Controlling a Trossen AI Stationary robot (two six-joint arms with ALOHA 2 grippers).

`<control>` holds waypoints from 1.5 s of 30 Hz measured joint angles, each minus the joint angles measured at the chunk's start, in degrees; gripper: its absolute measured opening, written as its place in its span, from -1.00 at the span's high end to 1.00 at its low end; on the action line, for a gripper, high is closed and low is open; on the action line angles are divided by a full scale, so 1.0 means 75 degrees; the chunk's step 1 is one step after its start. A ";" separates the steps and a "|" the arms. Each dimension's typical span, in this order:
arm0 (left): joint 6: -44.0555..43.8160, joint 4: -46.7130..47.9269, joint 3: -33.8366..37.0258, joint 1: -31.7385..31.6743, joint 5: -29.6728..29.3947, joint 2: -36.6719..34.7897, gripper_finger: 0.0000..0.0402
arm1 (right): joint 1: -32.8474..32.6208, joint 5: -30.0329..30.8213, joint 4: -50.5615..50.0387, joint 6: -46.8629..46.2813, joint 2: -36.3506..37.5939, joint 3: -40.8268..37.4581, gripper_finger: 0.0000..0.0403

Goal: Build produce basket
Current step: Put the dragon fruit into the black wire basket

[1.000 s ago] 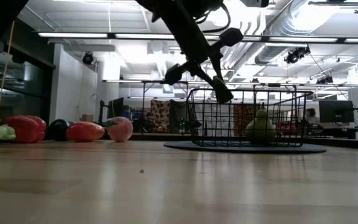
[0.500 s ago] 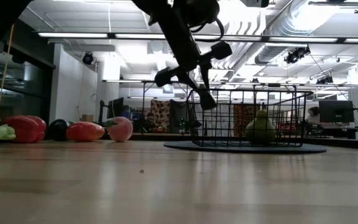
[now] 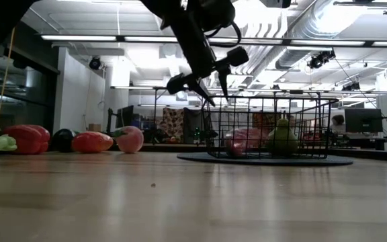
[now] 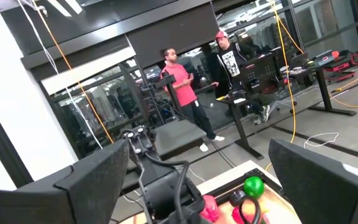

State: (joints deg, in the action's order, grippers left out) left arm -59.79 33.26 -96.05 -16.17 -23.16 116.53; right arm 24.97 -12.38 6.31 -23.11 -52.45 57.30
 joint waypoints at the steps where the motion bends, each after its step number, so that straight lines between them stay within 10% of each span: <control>1: 0.0000 0.0000 0.0000 -0.0026 0.0005 -0.0003 0.23 | 0.0000 0.0000 0.0003 0.0000 0.0000 0.0000 -0.88; 9: 0.0507 -0.0085 0.0000 -0.0521 0.0912 -0.0434 0.04 | 0.0000 0.0003 0.0119 -0.0058 0.0003 0.0000 -0.88; 22: 0.5059 -0.0489 0.0207 -0.0796 0.1128 -0.3604 0.05 | 0.0000 0.0004 -0.0160 0.0060 0.0004 0.0000 -0.88; 29: 0.6442 -0.1860 0.2498 -0.0277 0.0816 -0.5893 0.06 | 0.0000 -0.0384 -0.0630 0.0156 0.0003 -0.0003 -0.88; 37: 0.6553 -0.4879 0.5746 -0.0242 0.2492 -0.8284 0.07 | 0.0000 -0.0524 -0.0705 0.1009 0.0003 -0.0003 -0.88; 45: 0.7122 -0.4884 0.6377 -0.0247 0.2361 -0.9393 0.07 | 0.0000 -0.0522 -0.1022 0.1333 0.0003 -0.0003 -0.88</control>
State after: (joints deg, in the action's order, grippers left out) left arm -6.37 -3.38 -48.22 -18.02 -5.45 46.08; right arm 24.97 -16.30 -1.36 -13.12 -52.42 57.28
